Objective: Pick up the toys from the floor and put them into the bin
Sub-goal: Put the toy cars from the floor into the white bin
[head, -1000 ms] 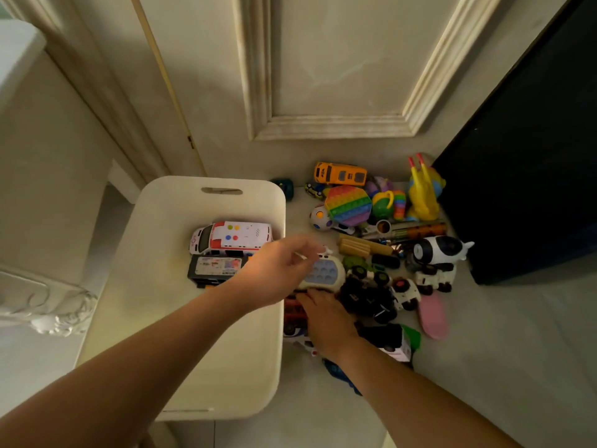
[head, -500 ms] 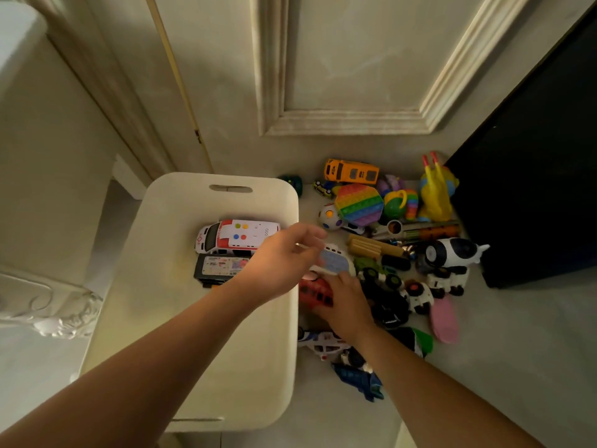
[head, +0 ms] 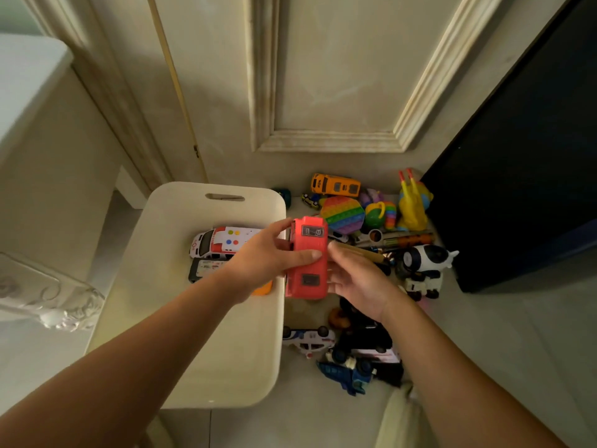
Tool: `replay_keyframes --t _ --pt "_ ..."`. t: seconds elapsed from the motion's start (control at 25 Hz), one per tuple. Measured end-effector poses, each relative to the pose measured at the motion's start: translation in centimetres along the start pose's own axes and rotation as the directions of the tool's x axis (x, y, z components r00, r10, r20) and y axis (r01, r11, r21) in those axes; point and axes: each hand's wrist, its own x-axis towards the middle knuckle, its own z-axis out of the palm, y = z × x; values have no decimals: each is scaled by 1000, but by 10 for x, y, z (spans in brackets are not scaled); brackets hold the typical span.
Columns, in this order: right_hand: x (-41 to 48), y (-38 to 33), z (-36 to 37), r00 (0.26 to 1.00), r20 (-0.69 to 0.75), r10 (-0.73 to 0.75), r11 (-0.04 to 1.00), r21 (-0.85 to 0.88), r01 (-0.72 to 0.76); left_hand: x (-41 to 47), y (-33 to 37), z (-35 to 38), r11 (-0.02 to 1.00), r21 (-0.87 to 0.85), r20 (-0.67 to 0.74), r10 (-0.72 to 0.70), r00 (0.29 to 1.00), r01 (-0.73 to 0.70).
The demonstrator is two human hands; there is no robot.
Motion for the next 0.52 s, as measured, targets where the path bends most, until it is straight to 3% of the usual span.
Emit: replay_keyframes --t 0.08,0.12,0.16,0.2,0.24,0.32,0.4,0.44,0.48,0.52 --pt "9 20 3 985 -141 103 986 -113 -119 0 -2 -13 993 -114 15 -32 999 33" --pt "12 35 4 965 -243 97 920 -348 -180 -1 -4 -19 986 -158 6 -49 999 49" --pt "15 56 3 960 -277 46 747 -629 -217 -1 -6 -25 981 -184 3 -67 998 66" --pt "15 80 2 982 -190 25 529 -830 -174 -1 -10 -31 977 -195 5 -84 996 83" --pt "12 104 2 997 -63 43 373 -925 -75 -1 -12 -36 976 -194 9 -99 995 99" --pt "4 136 9 993 55 102 159 -987 38 -3 -16 -43 977 -173 16 -123 992 123" --pt "4 159 10 986 145 -82 -74 -988 139 -4 -17 -48 975 -170 15 -143 990 143" --pt "6 161 10 979 145 -144 -136 -983 126 -5 -17 -50 974 -169 13 -154 988 154" --pt "9 161 9 982 119 -148 -98 -990 105 -6 -16 -54 972 -166 11 -167 986 167" --pt "10 159 8 988 54 -143 27 -998 59 -7 -15 -58 969 -162 18 -185 983 185"
